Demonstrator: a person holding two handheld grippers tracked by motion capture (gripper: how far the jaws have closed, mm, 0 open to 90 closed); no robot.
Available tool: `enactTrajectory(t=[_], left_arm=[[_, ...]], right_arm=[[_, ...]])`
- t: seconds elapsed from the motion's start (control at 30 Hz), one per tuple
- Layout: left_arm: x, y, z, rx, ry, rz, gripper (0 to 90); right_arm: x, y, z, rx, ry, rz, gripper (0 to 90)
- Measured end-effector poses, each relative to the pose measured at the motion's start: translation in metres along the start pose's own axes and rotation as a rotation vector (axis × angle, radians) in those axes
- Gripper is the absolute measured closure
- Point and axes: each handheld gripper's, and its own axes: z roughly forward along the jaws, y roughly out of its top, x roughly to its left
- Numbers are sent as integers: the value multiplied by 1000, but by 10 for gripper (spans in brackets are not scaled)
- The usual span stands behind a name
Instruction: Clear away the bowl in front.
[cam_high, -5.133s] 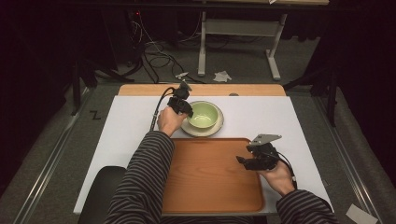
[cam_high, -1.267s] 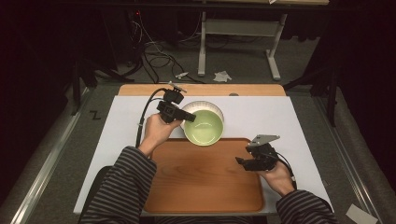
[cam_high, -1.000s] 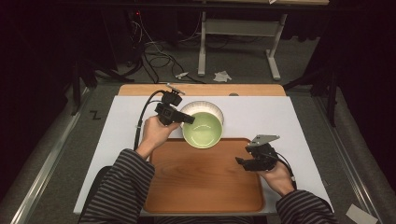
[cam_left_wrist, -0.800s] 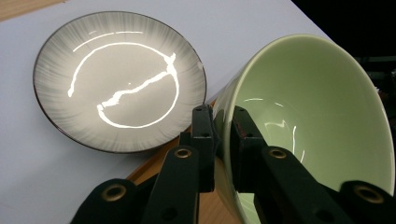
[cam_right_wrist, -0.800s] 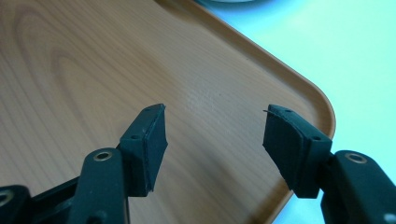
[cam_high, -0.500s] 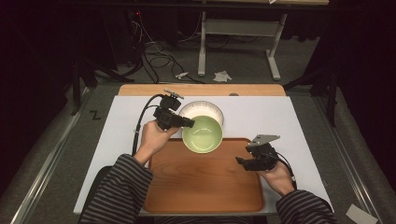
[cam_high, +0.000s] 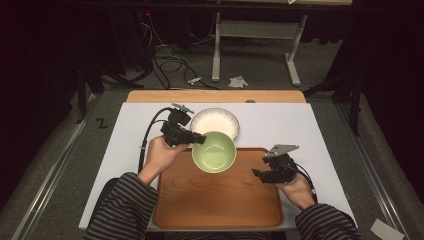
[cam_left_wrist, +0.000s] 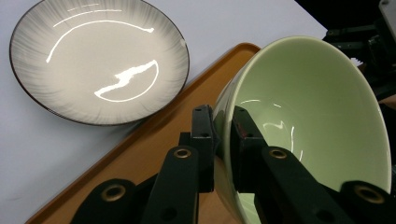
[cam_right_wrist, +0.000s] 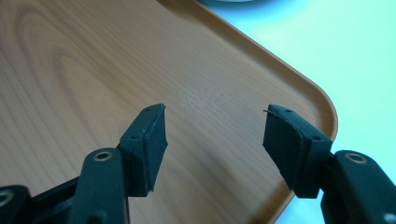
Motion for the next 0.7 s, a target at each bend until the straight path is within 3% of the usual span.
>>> enactTrajectory(t=[0.37, 0.7], left_arm=[[-1, -12, 0, 34, -5, 8, 819], [9, -30, 6, 85, 9, -1, 817]], right_arm=[[-1, 0, 0, 1, 0, -5, 406], [0, 0, 0, 2, -3, 5, 406]])
